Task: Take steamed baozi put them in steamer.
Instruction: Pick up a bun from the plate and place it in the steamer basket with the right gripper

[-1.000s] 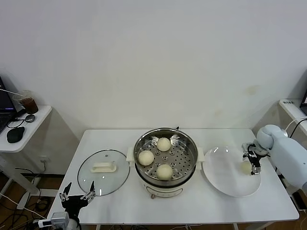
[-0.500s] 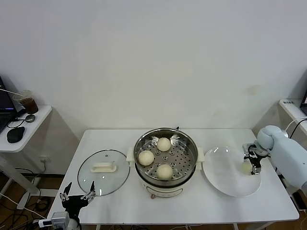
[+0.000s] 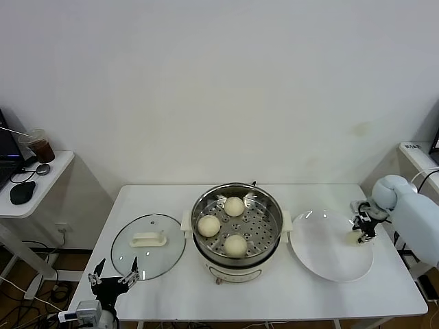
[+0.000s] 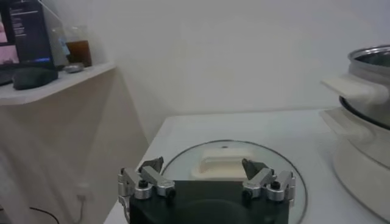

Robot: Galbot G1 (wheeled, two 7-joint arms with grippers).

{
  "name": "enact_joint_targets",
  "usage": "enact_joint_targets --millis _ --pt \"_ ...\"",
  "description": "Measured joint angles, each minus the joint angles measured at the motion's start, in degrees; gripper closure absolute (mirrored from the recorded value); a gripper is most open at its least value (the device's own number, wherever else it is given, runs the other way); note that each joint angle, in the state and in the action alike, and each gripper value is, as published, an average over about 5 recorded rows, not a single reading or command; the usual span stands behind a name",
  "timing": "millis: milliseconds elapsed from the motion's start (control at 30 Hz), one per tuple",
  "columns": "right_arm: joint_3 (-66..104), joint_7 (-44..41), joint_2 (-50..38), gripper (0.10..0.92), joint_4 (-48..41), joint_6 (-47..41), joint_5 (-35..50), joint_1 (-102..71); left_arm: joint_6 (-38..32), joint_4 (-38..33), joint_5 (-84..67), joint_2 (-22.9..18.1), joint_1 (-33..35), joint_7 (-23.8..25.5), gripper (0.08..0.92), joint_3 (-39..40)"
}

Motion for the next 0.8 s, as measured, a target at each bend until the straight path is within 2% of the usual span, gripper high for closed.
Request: enact_joint_targets --millis 200,400,800 --pt "-4.68 -1.19 -2.13 0.626 3.95 -2.8 6.21 4.99 -0.57 -0.04 0.62 0.11 -0.6 -0.47 0.177 -0.02" --pt "-14.47 -1.61 -2.95 0.625 11.35 -8.08 16.22 15.46 -0.97 -0.46 1.35 0.19 -1.31 -0.95 0.177 0.39" --pt "-34.56 0.88 1.87 0.615 27.3 -20.34 38.26 37.84 -1.49 -1.94 1.97 0.93 -1.44 -1.75 0.177 1.08"
